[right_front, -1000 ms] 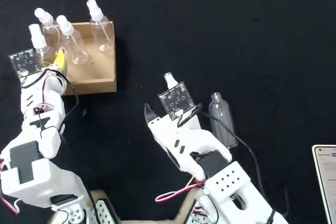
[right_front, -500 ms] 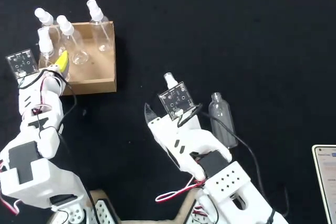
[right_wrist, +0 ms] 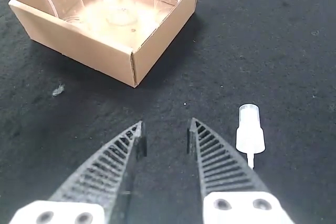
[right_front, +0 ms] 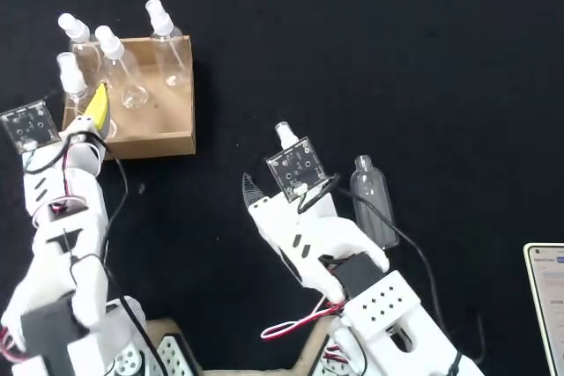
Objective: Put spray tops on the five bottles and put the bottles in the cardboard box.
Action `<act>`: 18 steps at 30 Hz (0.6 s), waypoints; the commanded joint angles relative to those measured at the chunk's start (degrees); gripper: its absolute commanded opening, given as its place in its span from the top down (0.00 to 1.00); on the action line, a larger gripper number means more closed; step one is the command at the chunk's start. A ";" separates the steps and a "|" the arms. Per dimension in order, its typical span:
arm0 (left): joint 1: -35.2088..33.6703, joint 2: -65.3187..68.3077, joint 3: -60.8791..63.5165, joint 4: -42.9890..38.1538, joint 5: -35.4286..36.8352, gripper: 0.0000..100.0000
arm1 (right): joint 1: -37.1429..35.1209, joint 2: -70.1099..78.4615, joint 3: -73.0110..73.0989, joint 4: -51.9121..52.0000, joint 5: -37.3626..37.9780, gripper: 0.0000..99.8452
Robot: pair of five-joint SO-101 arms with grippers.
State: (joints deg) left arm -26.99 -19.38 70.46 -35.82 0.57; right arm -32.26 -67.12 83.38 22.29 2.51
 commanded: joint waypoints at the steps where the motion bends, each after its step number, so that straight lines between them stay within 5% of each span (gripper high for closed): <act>1: 0.48 -7.12 1.63 -0.18 0.26 0.66 | 0.35 -1.01 -0.40 -1.93 0.09 0.87; 12: 1.71 -26.11 16.75 -0.18 0.00 0.66 | 9.67 -1.10 -0.92 -2.29 -3.43 0.86; 18: 4.62 -36.31 26.42 0.09 -10.90 0.66 | 13.45 -1.36 -0.92 -2.37 -8.26 0.86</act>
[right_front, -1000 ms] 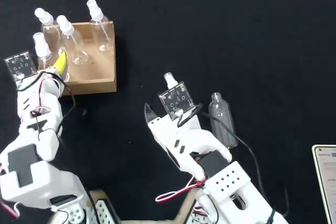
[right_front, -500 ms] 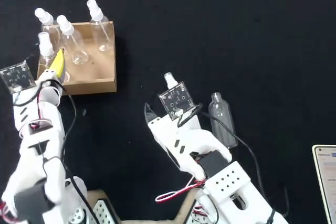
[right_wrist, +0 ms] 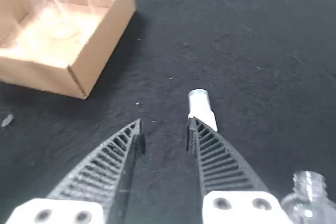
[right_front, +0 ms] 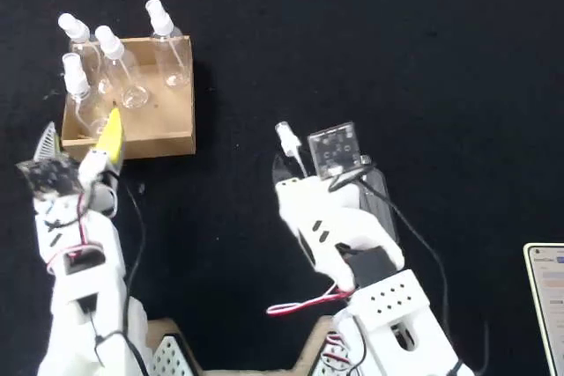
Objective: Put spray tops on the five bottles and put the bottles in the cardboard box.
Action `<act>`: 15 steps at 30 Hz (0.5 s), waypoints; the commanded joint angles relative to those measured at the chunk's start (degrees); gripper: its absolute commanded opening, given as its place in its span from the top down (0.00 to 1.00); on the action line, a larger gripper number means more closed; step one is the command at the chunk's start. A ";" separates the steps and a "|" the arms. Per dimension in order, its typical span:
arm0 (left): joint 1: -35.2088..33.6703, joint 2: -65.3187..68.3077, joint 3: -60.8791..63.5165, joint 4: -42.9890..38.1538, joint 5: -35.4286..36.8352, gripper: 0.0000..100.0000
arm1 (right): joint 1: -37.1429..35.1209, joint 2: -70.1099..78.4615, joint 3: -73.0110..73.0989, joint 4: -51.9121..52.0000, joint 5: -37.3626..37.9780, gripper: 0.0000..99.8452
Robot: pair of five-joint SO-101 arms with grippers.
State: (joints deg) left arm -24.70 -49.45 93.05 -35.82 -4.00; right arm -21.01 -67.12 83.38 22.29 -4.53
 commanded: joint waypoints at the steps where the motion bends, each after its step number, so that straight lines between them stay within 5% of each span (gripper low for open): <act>1: 2.59 -7.38 3.74 1.67 -7.38 0.66 | 2.29 -1.36 -0.92 -2.37 -1.23 0.86; 15: 3.47 -28.40 3.82 43.16 -8.09 0.66 | 2.55 -1.01 -0.40 -4.66 -0.88 0.86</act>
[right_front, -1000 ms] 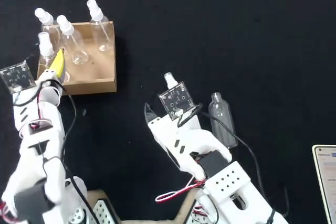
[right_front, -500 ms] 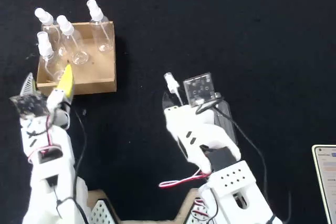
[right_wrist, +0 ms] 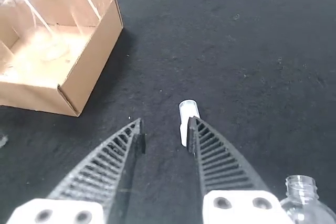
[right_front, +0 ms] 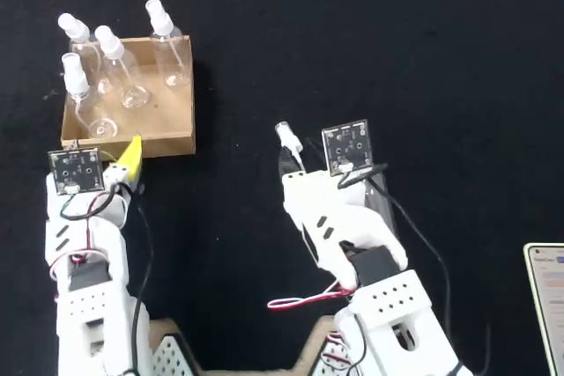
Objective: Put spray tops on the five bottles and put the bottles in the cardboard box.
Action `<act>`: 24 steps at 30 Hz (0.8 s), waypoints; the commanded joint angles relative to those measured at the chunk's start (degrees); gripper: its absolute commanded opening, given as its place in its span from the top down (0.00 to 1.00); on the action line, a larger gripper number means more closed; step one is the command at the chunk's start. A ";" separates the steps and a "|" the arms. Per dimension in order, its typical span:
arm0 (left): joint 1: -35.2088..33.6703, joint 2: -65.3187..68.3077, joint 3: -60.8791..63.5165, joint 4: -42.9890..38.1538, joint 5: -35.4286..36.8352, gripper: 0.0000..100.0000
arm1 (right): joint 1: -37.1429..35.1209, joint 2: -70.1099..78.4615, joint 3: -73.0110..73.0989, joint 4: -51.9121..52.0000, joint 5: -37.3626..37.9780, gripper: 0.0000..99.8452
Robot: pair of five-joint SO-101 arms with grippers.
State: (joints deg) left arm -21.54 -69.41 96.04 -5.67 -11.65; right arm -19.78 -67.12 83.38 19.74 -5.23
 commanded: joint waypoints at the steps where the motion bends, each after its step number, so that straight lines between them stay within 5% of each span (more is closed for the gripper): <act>1: 0.31 -11.52 0.31 17.41 -0.44 0.66 | 1.32 -1.01 -0.40 -2.11 -0.18 0.86; 6: 1.98 -30.42 -5.41 43.34 -0.44 0.66 | 1.32 -1.01 -0.40 -2.11 -0.18 0.86; 9: 9.80 -36.22 -9.80 53.98 -1.14 0.66 | 1.23 -1.01 -0.40 -2.11 -0.18 0.86; 24: 36.70 6.77 -30.99 47.38 -1.93 0.66 | 1.49 -1.01 -0.40 -2.02 -0.18 0.86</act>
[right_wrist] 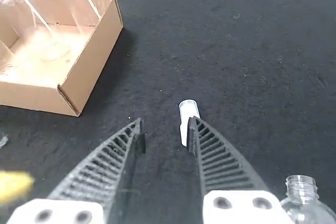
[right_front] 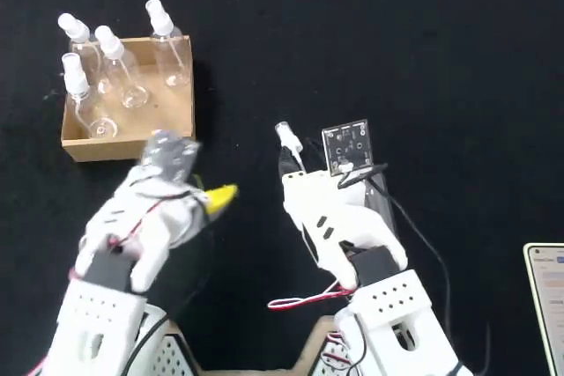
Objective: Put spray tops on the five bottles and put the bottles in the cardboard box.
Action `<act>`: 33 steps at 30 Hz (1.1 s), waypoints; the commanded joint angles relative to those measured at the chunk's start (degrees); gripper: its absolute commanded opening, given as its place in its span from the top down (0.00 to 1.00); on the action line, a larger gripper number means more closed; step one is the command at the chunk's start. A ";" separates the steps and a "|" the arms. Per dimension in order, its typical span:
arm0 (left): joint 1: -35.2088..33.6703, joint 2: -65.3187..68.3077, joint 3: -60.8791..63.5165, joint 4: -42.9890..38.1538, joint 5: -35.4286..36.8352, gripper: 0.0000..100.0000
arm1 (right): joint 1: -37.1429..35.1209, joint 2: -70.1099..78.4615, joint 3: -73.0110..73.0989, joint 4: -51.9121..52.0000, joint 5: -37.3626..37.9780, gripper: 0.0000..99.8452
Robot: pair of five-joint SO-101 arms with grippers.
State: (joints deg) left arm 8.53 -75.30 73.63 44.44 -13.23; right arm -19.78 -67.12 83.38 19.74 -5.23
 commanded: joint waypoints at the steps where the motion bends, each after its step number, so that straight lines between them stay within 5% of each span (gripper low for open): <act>1: 8.31 16.35 -10.86 -2.37 -0.26 0.66 | 1.49 -1.01 -0.40 -2.02 -0.18 0.86; 12: 13.32 43.34 -22.81 -2.55 15.91 0.66 | 6.68 -1.10 -1.19 -2.11 -0.18 0.86; 22: 13.32 44.22 -20.35 -2.99 21.80 0.66 | 6.15 -0.92 -1.80 -1.67 -0.62 0.86; 33: 13.41 43.69 -11.74 -13.71 21.98 0.66 | 6.15 -0.92 -1.54 -1.58 -0.62 0.86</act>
State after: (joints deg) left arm 21.36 -31.08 61.76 33.10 8.31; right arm -14.07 -67.12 83.38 19.74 -5.23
